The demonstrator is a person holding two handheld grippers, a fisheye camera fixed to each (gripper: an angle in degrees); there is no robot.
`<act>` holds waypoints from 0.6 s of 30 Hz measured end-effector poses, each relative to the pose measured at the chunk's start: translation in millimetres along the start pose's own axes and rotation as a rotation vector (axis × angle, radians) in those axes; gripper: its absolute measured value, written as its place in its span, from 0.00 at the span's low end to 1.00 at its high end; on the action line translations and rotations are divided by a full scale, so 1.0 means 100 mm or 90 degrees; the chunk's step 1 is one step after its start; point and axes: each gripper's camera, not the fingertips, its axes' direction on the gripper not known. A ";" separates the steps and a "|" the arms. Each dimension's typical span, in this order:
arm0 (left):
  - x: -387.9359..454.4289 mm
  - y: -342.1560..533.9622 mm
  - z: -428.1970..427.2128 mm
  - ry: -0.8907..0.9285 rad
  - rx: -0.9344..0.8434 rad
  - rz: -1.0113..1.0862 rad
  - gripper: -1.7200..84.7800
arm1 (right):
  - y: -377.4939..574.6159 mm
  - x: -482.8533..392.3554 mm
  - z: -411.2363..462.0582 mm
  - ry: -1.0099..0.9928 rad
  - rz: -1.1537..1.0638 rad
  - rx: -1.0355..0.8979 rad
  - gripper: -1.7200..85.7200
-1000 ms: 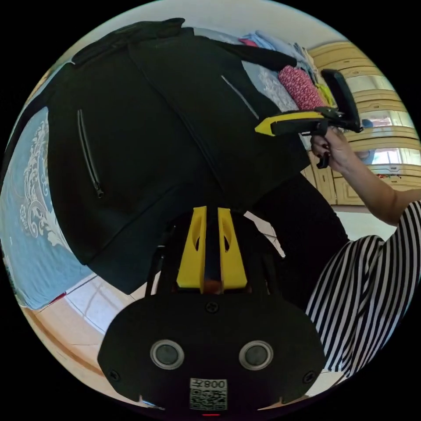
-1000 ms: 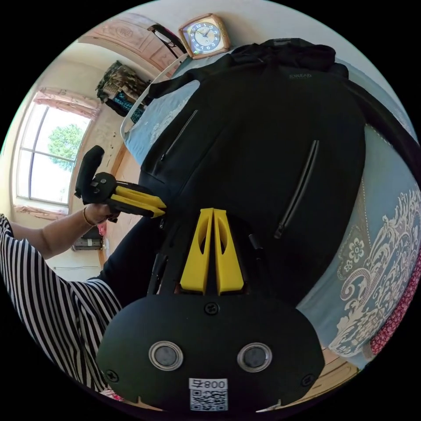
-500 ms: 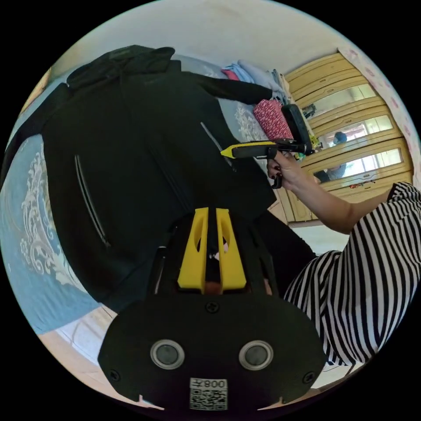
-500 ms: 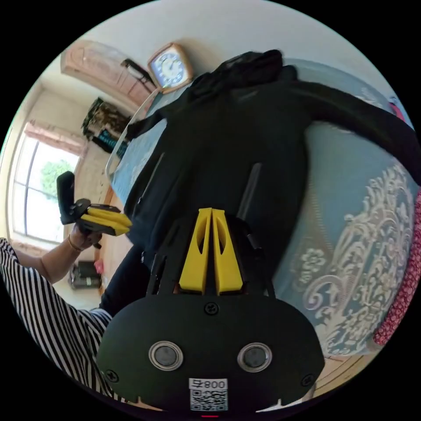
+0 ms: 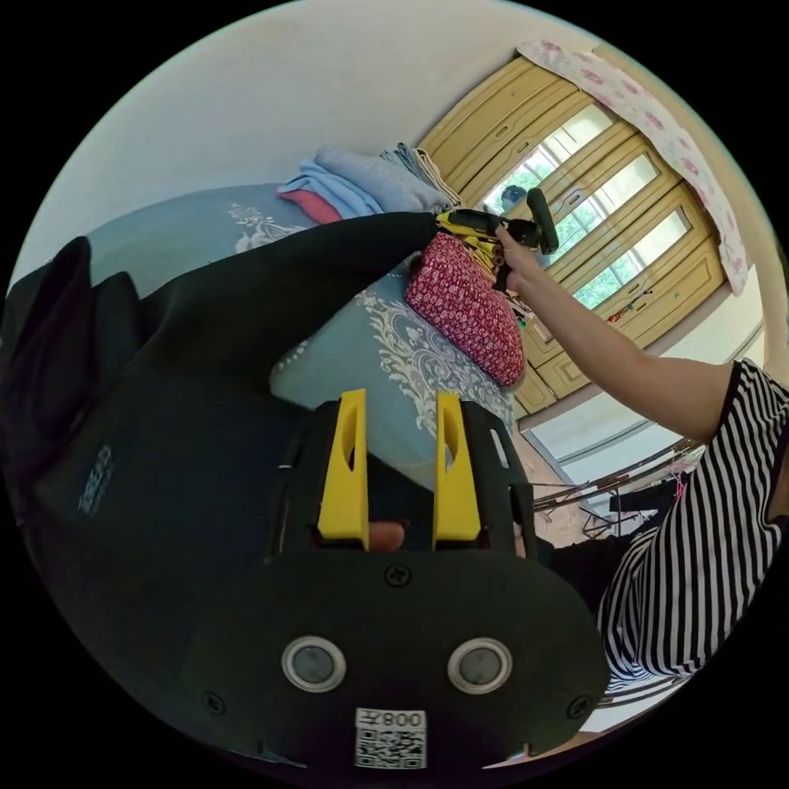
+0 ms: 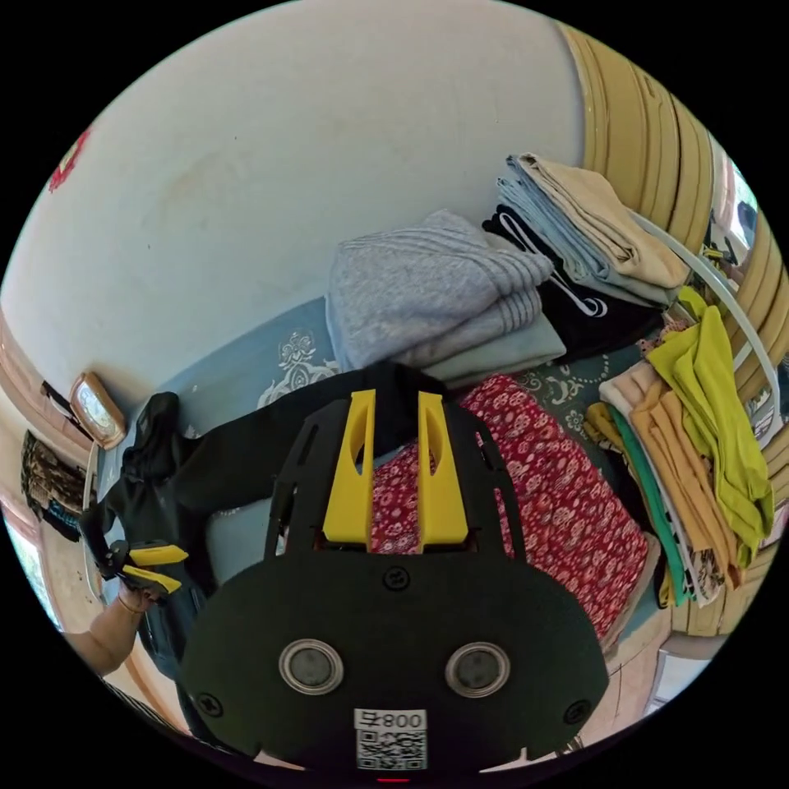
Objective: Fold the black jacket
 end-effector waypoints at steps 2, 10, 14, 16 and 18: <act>-0.10 -0.27 0.11 0.023 -0.004 -0.002 0.16 | -0.04 0.04 0.09 -0.002 -0.015 -0.020 0.12; -0.35 -1.04 0.03 0.116 0.048 -0.059 0.17 | 0.04 -0.20 0.07 -0.041 -0.100 -0.037 0.05; -0.47 -1.18 -0.36 0.073 0.086 -0.079 0.17 | 0.04 -0.12 -0.11 -0.040 -0.038 0.012 0.07; -0.64 -1.08 -0.91 0.019 0.160 -0.112 0.16 | 0.09 -0.16 -0.33 -0.020 -0.016 0.086 0.09; -0.80 -0.94 -1.43 -0.042 0.209 -0.143 0.16 | 0.15 -0.28 -0.50 -0.019 -0.007 0.152 0.11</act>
